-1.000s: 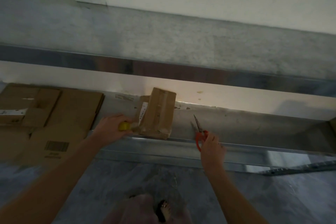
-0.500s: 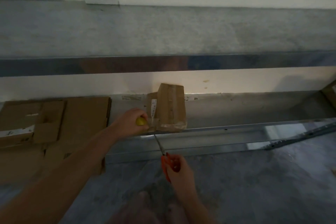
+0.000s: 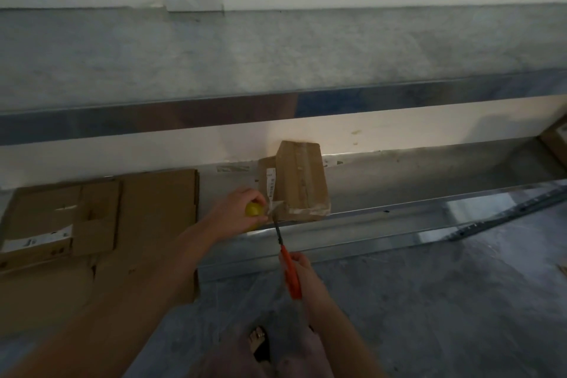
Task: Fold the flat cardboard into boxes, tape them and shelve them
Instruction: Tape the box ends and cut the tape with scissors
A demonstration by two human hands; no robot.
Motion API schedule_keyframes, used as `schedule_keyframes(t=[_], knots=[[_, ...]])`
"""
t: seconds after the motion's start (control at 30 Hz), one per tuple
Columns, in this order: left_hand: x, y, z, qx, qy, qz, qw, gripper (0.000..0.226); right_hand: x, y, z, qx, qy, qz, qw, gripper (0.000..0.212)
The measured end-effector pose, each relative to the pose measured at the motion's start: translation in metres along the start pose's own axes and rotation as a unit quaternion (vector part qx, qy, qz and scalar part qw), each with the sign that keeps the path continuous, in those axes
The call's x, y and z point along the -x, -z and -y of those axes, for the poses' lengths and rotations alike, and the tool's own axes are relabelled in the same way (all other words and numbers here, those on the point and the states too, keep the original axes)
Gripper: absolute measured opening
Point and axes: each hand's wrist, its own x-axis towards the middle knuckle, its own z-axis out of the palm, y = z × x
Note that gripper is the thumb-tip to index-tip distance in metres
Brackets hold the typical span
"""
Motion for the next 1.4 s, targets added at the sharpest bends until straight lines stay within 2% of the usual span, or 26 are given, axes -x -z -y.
schedule_keyframes(t=[0.4,0.63,0.73,0.83,0.9,1.0,1.07,1.13,1.27,1.4], knots=[[0.002,0.000,0.005,-0.004,-0.013,0.000,1.000,0.023,-0.001,-0.002,0.007,0.025,0.032,-0.007,0.999,0.002],[0.002,0.002,0.000,-0.001,-0.011,-0.010,1.000,0.023,-0.006,-0.004,0.006,0.042,0.059,-0.046,0.996,0.014],[0.002,0.004,-0.001,0.010,-0.004,-0.022,1.000,0.022,-0.010,-0.002,0.002,0.085,0.051,-0.073,0.992,0.022],[0.001,0.006,-0.003,0.007,-0.001,-0.019,1.000,0.023,-0.009,0.005,-0.006,0.154,0.084,-0.080,0.981,0.033],[0.002,0.007,-0.004,0.003,0.001,-0.017,1.000,0.023,-0.007,0.015,-0.013,0.242,0.122,-0.093,0.958,0.034],[0.004,0.005,-0.005,-0.005,0.004,-0.020,1.000,0.022,0.003,0.044,-0.020,0.426,0.228,-0.200,0.852,0.030],[0.004,0.003,-0.005,-0.004,0.008,-0.027,1.000,0.022,0.012,0.072,-0.020,0.449,0.303,-0.265,0.798,0.034],[0.003,0.001,-0.005,-0.005,0.016,-0.033,0.999,0.022,0.013,0.105,-0.019,0.455,0.335,-0.305,0.767,0.032],[0.005,-0.002,-0.008,-0.007,0.029,-0.053,0.998,0.024,-0.009,0.158,0.008,0.459,0.301,-0.364,0.752,0.031],[0.009,-0.002,-0.022,-0.011,0.045,-0.059,0.997,0.025,-0.050,0.177,0.051,0.473,0.227,-0.327,0.786,0.037]])
